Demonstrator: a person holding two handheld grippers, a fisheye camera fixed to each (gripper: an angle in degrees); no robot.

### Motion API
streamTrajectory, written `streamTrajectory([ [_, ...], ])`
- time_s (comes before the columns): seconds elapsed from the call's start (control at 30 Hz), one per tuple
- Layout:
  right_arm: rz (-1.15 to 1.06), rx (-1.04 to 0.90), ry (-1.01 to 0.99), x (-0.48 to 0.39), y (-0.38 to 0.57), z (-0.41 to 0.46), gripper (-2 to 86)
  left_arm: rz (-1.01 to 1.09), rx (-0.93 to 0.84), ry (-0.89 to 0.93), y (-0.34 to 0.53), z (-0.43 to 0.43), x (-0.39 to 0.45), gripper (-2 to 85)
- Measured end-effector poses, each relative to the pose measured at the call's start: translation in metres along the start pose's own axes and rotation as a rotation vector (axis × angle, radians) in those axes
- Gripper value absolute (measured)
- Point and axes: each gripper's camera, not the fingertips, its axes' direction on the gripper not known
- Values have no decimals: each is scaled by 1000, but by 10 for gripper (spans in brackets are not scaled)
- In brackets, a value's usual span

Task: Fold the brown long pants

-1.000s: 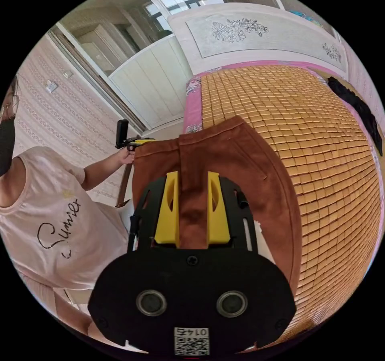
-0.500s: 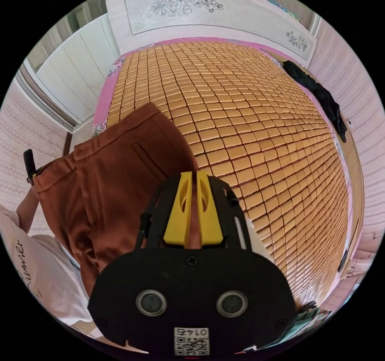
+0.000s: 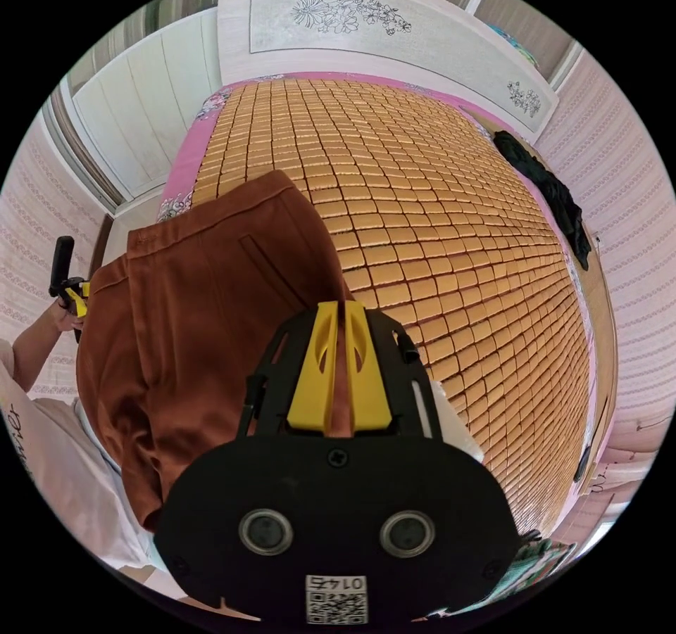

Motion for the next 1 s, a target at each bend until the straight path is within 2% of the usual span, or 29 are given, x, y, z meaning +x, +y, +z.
streamTrajectory([
  [0.13,121,6,-13,3,-7,4,25,-19,-45,38,-3,26,2,169],
  [0.3,29,-8,39,-7,-11,-11,8,93,192,233,1,8,13,58],
  [0.33,48,24,24,-2,-9,-19,6,107,200,230,0,8,16,49],
  [0.4,108,77,-22,11,-4,-34,3,209,192,99,-10,14,42,40],
  [0.5,200,176,-64,33,2,-69,0,319,233,44,-26,29,72,27],
  [0.73,95,255,202,71,-43,-157,-4,487,366,12,-115,70,111,14],
  [0.83,146,338,174,119,-91,-192,-2,490,479,-122,-159,70,119,20],
  [0.9,172,423,146,142,-130,-210,0,313,604,-390,-193,64,101,32],
  [1.0,244,449,4,170,-185,-210,5,154,645,-692,-216,64,57,45],
])
